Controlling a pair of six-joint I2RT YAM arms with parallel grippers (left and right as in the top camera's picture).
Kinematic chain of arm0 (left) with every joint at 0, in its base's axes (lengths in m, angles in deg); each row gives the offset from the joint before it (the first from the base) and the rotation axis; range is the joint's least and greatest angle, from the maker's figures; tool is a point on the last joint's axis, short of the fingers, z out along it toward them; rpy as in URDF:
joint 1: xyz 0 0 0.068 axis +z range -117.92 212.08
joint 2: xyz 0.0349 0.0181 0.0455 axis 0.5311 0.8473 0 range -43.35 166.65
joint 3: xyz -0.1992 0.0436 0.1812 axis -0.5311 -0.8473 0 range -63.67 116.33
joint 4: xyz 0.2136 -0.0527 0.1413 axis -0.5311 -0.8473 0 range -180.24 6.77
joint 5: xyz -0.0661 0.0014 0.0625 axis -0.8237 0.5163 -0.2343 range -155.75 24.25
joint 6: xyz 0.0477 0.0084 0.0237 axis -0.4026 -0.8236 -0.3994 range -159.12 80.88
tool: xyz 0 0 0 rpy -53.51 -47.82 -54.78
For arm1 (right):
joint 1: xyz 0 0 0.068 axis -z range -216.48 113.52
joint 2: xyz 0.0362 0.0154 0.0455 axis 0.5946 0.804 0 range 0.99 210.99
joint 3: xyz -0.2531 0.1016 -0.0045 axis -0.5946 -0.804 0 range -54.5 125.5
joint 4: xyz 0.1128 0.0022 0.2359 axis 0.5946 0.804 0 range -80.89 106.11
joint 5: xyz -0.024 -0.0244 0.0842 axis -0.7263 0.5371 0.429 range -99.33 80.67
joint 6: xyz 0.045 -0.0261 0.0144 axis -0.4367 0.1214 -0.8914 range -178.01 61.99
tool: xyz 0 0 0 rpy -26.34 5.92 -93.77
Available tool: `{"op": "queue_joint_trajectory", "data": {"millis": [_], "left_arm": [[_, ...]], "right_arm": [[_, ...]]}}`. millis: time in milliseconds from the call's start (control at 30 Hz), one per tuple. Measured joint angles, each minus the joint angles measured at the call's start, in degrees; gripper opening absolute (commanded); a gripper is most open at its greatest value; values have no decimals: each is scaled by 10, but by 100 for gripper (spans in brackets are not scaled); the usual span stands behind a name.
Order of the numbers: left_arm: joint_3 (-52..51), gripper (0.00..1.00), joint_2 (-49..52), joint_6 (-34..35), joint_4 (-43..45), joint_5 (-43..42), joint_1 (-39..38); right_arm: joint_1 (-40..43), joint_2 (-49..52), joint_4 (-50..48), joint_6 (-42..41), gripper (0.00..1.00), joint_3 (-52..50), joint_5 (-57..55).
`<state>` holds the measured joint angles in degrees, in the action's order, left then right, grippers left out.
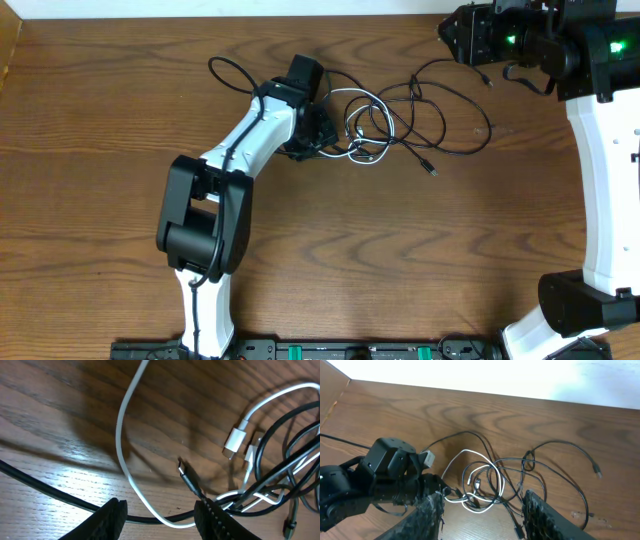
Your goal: Untangle cables
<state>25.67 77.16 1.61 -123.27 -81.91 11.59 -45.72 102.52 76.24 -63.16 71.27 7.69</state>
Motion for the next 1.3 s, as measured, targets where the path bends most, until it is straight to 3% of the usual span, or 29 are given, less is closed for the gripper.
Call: {"op": "queue_joint_trajectory", "data": {"millis": [233,400,500,533,700,867,1067,1300], "left_arm": [[0,48,33,10,1,11,-20],[0,39,33,12,5,31,-20],[0,25,33,15,11,44,-20],[0,8,33,16,12,48,-20],[0,7,36,4,16,86,-20],[-1,7,23,-64,16,126,-18],[-8,7,-147,-137,16,142,-13],[-6,7,-335,-155,31,148,-13]], "right_arm": [[0,0,9,9,52,0,-1],[0,0,13,16,53,0,-2],[0,0,14,17,53,0,-2],[0,0,14,18,54,0,-2],[0,0,17,19,55,0,-2],[0,1,20,19,56,0,-2],[0,5,21,19,56,0,-2],[0,29,21,19,57,0,-1]]}}
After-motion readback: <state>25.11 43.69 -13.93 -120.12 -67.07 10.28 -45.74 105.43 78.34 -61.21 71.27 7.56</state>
